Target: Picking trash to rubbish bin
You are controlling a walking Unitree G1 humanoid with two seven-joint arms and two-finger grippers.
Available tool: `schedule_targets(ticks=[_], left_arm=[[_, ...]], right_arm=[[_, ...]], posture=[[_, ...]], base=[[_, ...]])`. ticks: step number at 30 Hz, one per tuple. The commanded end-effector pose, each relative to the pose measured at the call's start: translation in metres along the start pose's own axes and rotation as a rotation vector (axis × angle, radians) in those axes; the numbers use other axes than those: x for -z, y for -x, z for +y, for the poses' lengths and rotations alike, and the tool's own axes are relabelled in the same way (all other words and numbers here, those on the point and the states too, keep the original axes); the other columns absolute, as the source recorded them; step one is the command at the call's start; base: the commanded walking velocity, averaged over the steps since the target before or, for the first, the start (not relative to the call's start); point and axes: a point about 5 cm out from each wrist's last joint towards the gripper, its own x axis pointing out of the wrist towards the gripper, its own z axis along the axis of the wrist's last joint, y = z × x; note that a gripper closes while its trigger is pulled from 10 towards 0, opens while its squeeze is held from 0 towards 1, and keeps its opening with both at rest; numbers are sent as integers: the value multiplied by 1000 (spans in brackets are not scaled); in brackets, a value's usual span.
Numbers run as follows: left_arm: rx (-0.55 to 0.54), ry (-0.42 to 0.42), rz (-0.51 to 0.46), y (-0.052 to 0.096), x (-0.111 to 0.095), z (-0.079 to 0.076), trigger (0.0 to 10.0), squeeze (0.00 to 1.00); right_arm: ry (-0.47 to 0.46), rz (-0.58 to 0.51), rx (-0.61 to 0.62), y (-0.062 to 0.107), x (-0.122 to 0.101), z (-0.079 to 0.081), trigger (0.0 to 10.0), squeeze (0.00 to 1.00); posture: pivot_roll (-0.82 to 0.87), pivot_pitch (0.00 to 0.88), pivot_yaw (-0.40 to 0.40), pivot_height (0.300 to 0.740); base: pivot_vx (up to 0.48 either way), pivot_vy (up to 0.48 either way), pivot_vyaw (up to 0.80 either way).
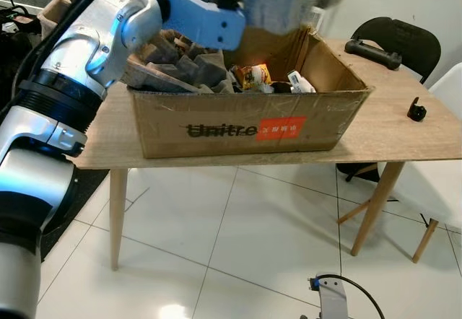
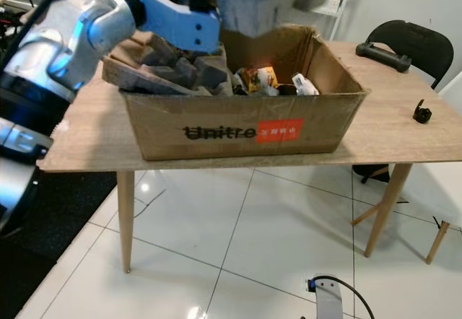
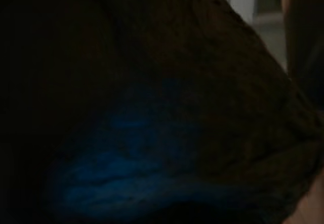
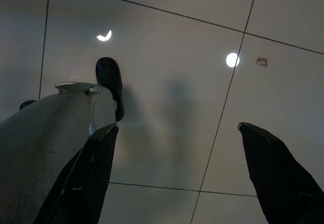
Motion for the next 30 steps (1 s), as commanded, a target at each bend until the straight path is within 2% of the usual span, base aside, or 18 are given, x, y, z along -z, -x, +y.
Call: schedule_targets(ticks=[1,5,9,11,14,15,18,20,22,23,30], left_arm=[[-60,-29,17,-3,-2,17,10000,0],[-72,-56,55,-4,5,19,10000,0],[-162,-82,91,-2,9,31,10000,0],[-167,-73,90,-2,9,31,10000,0],[-158,-68,85,-2,8,29,10000,0],[-133,-96,76,-3,6,24,10000,0],[-106,-91,56,-4,3,17,10000,0],[-72,-93,33,-6,-1,7,10000,314],[-68,-118,23,-7,-4,3,10000,698],[-59,-121,16,-7,-6,1,10000,1000],[-36,-104,-15,-8,-13,-5,10000,1000]], right_arm=[[-21,17,10,1,7,-1,10000,0],[-21,15,10,1,7,-2,10000,0],[-18,13,10,1,6,-3,10000,0],[-17,13,10,1,6,-3,10000,0],[-14,13,10,1,5,-3,10000,0],[-11,13,9,1,5,-3,10000,0],[-8,12,8,1,5,-3,10000,0],[-7,10,8,1,4,-3,10000,0],[-5,9,7,0,4,-3,10000,0],[-4,9,6,0,4,-2,10000,0],[-4,10,4,0,4,-1,10000,0]], posture=[[88,73,-50,740],[87,75,-54,740],[90,75,-57,740],[93,75,-59,740],[95,74,-61,740],[97,75,-64,740],[97,75,-64,740],[103,75,-66,740],[104,75,-67,740],[106,76,-67,740],[109,79,-63,740]], base=[[0,0,0],[0,0,0],[0,0,0],[0,0,0],[0,0,0],[0,0,0],[0,0,0],[0,0,0],[0,0,0],[0,0,0],[0,0,0]])
